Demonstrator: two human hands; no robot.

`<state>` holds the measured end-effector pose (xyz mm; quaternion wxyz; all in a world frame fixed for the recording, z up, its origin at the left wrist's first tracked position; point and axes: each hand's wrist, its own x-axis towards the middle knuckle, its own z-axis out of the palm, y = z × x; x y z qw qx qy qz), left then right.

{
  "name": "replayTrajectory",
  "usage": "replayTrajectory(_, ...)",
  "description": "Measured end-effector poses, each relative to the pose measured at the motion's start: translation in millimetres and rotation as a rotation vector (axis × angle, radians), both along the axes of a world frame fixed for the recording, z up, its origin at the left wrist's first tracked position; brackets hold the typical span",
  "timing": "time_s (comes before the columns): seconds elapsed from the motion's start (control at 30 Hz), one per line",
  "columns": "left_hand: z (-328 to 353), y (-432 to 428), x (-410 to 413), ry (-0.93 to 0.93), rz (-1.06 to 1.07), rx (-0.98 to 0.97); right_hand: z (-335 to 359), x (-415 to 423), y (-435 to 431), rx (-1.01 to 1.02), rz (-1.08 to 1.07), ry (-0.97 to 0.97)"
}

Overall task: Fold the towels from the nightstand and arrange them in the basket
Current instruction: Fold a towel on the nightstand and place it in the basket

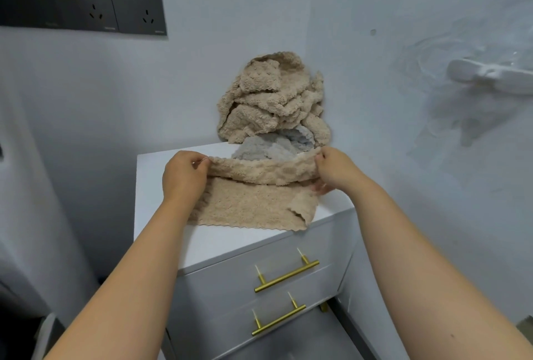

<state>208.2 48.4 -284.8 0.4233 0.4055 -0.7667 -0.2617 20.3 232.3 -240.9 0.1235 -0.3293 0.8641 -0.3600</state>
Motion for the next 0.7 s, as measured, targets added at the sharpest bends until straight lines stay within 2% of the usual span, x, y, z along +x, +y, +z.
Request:
replayTrajectory(0.1, 1.8, 2.0, 4.6, -0.01, -0.014, -0.017, 2.3, -6.3, 8.3, 0.2, -0.11, 0.265)
replayTrajectory(0.17, 3.4, 1.5, 7.7, -0.017, -0.025, -0.02, 1.4, -6.1, 11.4, 0.208, -0.147, 0.293)
replayTrajectory(0.37, 10.0, 0.2, 16.6, -0.019, -0.088, 0.041, -9.5, 4.5, 15.8, -0.192, -0.154, 0.211)
replayTrajectory(0.53, 19.0, 1.4, 25.3, 0.0, -0.213, 0.075, 5.0, 18.4, 29.2, -0.484, -0.136, -0.014)
replayTrajectory(0.6, 19.9, 0.3, 29.3, 0.008, -0.232, 0.095, 9.5, 20.7, 37.2, -0.442, -0.132, -0.05)
replayTrajectory(0.7, 24.8, 1.3, 37.4, -0.086, -0.244, 0.106, 18.0, 21.2, 47.9, -0.191, -0.058, -0.061)
